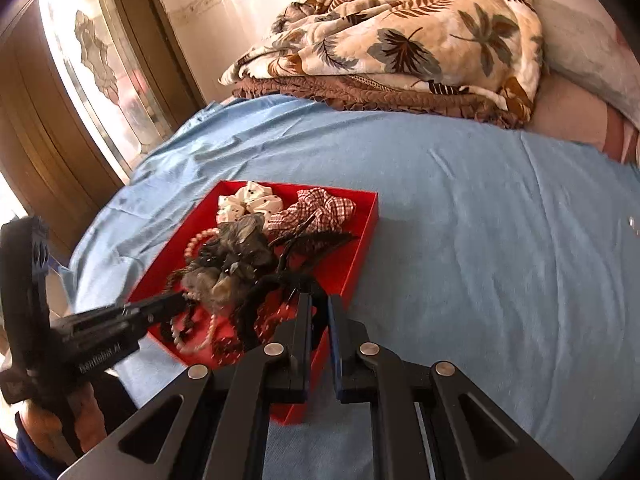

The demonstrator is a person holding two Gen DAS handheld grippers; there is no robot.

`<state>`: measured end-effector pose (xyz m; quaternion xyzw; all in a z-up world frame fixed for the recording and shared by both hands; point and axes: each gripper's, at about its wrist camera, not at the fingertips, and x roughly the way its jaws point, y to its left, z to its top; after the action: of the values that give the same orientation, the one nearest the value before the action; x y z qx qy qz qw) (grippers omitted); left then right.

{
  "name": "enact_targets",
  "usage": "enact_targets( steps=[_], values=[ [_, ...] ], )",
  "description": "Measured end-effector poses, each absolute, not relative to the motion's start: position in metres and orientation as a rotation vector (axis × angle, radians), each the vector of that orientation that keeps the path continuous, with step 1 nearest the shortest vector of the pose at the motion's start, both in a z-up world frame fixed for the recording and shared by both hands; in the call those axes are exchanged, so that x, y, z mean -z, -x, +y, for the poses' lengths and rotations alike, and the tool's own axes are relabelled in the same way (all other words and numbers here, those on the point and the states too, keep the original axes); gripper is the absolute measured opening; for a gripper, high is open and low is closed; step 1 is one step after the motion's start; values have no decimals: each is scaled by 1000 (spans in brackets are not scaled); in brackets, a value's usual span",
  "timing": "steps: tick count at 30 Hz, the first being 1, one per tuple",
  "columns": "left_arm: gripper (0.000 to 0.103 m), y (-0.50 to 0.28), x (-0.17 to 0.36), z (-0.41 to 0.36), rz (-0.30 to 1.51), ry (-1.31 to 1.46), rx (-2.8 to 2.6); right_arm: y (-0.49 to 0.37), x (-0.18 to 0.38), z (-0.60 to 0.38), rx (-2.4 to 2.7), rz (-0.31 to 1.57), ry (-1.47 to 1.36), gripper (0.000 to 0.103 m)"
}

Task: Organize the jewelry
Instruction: 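Carry the pearl bracelet and black hair tie over the red tray, then lower both items into the tray and open both grippers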

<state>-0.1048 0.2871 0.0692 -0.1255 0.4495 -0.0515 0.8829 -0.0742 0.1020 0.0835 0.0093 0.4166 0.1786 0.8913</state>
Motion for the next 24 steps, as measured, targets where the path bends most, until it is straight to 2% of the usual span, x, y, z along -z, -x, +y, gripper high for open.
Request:
enact_targets(
  steps=[7, 14, 15, 17, 18, 19, 21, 24],
  values=[
    [6, 109, -59, 291, 859, 201, 81, 49, -64, 134, -301, 873, 187, 9],
    [6, 111, -60, 292, 831, 209, 122, 38, -59, 142, -272, 880, 183, 10],
    [8, 111, -60, 291, 828, 212, 129, 38, -59, 142, -268, 882, 178, 11],
    [22, 113, -61, 291, 823, 221, 140, 36, -58, 142, -258, 887, 170, 16],
    [34, 114, -61, 292, 818, 226, 141, 35, -58, 140, -255, 892, 165, 23],
    [41, 115, -62, 292, 810, 232, 141, 35, -58, 140, -252, 895, 159, 28],
    [44, 118, -65, 293, 792, 238, 143, 36, -60, 135, -247, 895, 127, 42],
    [52, 120, -67, 294, 776, 244, 141, 39, -66, 127, -239, 885, 98, 45]
  ],
)
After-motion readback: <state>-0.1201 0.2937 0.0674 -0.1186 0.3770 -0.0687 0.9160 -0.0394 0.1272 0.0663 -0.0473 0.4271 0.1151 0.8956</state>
